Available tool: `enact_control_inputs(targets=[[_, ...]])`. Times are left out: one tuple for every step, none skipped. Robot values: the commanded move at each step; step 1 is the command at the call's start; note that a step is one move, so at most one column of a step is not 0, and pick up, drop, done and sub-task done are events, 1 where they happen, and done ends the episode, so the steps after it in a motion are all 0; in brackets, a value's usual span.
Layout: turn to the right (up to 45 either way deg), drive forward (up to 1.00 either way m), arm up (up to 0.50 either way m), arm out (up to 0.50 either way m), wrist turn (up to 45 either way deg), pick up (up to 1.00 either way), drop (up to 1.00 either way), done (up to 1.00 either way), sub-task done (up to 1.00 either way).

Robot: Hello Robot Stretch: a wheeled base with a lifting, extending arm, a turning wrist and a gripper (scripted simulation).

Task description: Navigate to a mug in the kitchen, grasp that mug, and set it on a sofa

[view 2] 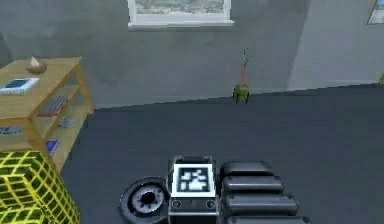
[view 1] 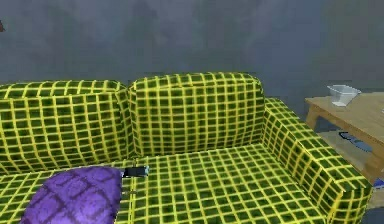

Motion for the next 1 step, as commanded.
enact_control_inputs(targets=[[0.0,0.25,0.0,0.0,0.0,0.0,0.0,0.0,0.0]])
